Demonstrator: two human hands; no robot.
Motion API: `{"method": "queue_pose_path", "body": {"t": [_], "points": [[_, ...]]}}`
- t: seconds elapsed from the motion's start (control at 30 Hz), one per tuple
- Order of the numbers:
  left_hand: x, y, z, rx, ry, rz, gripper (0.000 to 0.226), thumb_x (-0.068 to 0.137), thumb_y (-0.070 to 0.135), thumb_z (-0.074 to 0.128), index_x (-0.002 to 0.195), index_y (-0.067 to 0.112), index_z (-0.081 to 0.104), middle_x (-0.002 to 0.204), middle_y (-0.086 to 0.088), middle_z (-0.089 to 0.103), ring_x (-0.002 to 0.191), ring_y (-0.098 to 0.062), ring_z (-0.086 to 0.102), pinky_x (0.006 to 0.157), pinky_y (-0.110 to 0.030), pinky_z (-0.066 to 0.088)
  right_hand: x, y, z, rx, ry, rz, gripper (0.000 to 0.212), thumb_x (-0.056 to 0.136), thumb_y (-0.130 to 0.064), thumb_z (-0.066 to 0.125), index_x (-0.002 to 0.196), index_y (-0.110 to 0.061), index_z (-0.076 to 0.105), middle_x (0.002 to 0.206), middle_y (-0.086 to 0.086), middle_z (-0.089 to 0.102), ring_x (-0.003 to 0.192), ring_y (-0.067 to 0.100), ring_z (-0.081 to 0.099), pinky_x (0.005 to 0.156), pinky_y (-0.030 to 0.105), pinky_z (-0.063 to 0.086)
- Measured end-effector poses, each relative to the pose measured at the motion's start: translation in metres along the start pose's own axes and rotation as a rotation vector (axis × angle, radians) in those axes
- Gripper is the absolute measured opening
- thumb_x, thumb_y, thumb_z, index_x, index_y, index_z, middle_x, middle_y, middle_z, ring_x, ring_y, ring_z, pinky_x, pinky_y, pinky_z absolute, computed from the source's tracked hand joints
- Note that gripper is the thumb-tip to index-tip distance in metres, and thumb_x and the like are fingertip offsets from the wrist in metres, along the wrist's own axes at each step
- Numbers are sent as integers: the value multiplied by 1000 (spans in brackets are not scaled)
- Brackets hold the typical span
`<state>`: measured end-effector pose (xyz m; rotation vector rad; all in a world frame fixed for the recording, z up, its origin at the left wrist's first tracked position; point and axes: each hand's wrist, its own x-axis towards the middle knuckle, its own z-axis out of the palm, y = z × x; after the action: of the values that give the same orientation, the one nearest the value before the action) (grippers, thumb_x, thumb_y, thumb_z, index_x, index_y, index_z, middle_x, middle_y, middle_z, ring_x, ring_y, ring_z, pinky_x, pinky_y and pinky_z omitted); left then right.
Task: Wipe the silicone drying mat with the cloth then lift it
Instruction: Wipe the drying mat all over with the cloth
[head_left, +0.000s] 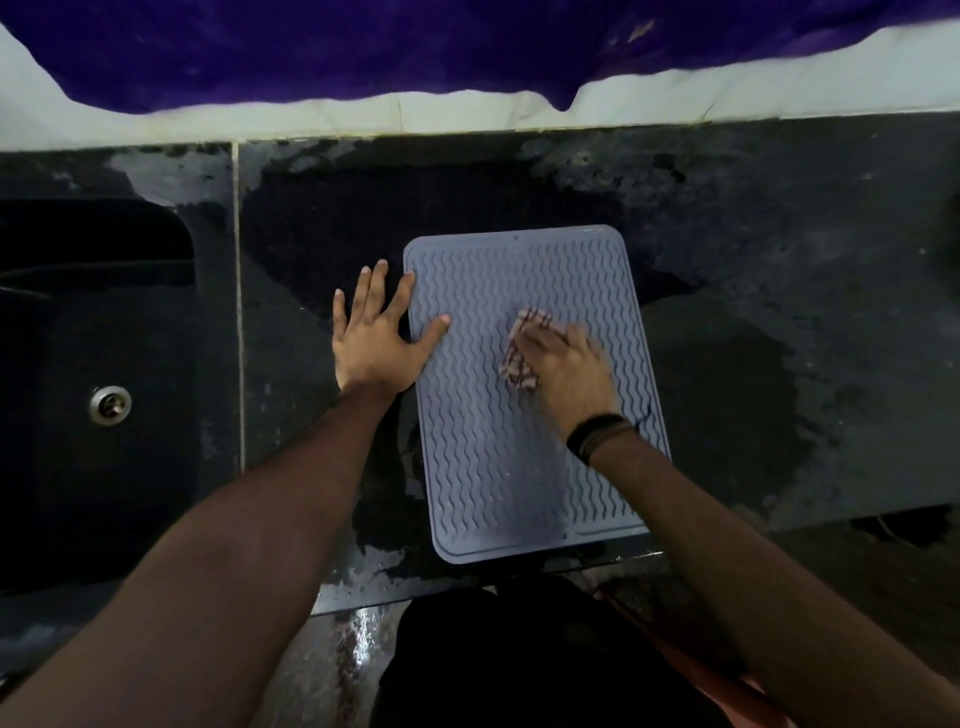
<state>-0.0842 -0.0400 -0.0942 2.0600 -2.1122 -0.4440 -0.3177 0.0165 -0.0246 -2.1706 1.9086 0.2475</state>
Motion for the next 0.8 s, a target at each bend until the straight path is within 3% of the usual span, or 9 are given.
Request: {"method": "queue_pose_path", "body": {"t": [0.1,0.23,0.4,0.6,0.73,0.8], "points": [[-1,0,0,3,-9,-4,85,92,84,29,161,34,28,172,1,10,159,-15,0,128,-49,-3,-21,1,2,-37,-16,-22,51,90,-20,56,140,-24,47,146,-4,45,129,28,37,106,44,30],[-2,-1,1,11,-26,3,87,91,85,26,162,35,25,173,1,8,159,-15,-1,128,-48,-5,13,0,-14,55,121,32,51,86,-14,56,137,-21,51,142,1,50,123,31,41,103,45,35],[-1,2,-2,22,-32,-9,85,92,84,28,162,35,25,173,1,8,159,-15,0,128,-48,-4,38,-12,-8,-10,2,57,55,87,-18,57,141,-22,45,146,-1,43,132,33,32,109,46,30],[-2,1,-1,0,-14,1,85,92,83,27,161,33,27,173,-1,10,159,-18,1,128,-50,-4,-71,-13,19,39,33,51,60,81,-12,60,140,-19,48,146,2,45,127,33,39,102,47,34],[-2,0,0,-2,0,16,86,92,84,26,161,33,28,172,-2,12,159,-19,2,128,-51,-2,-129,-18,30,-10,11,50,55,81,-11,45,134,-21,55,139,1,53,113,31,48,88,41,40],[-3,-1,1,-5,2,25,86,92,84,26,161,32,28,172,-3,12,159,-20,2,128,-51,-3,-130,-18,27,-10,18,54,52,79,-12,55,131,-22,57,137,-1,55,110,29,49,86,39,40]]}}
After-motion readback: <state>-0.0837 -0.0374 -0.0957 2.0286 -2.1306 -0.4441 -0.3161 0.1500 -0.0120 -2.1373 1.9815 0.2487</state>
